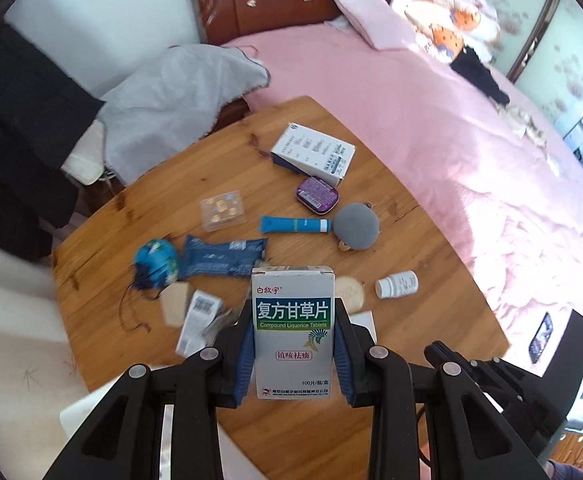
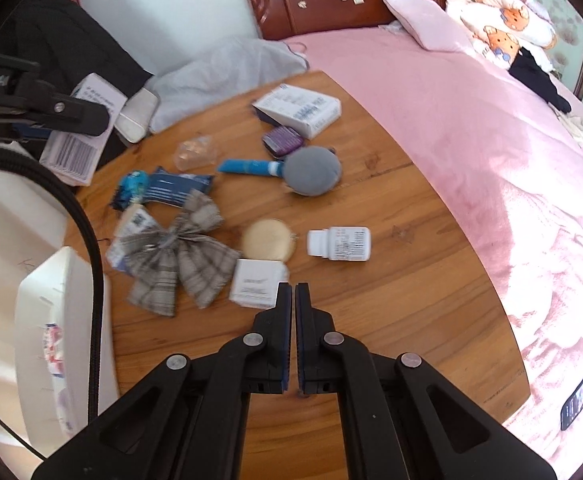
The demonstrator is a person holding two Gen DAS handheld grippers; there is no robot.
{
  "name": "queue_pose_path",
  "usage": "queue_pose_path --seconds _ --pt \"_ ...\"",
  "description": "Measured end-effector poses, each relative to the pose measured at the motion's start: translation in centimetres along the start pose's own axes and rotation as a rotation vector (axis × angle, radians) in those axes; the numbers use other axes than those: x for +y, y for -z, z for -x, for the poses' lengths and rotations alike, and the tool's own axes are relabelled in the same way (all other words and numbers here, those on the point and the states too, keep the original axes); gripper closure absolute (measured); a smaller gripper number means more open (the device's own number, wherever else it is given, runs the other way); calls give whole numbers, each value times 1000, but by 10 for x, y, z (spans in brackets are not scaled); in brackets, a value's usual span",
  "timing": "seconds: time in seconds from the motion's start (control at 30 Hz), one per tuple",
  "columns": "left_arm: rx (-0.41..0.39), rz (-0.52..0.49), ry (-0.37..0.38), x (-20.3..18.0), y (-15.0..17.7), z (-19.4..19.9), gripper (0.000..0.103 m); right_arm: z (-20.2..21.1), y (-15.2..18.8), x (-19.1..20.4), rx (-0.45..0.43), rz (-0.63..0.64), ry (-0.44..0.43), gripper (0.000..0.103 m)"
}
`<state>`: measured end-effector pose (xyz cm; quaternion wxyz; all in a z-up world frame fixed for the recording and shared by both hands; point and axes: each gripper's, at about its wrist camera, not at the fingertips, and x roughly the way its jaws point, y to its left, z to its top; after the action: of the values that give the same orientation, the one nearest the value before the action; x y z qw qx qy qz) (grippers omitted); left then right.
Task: Organize objects
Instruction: 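Carry the green-and-white box over the white tray and release it with the left tool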
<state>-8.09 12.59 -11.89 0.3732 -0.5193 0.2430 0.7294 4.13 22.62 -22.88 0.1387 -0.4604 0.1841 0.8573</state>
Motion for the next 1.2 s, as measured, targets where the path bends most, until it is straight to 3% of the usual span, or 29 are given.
queue_pose_path --seconds 0.33,0.67,0.97,1.2 --pt "-82 121 7 61 68 88 68 71 11 70 -115 85 -85 102" --pt "-126 266 -36 134 133 132 68 112 37 164 -199 258 -178 102" --pt "-114 348 -99 182 174 131 68 102 68 234 -188 441 -191 102" --pt "-46 380 -128 205 198 104 68 79 94 266 -112 584 -185 102"
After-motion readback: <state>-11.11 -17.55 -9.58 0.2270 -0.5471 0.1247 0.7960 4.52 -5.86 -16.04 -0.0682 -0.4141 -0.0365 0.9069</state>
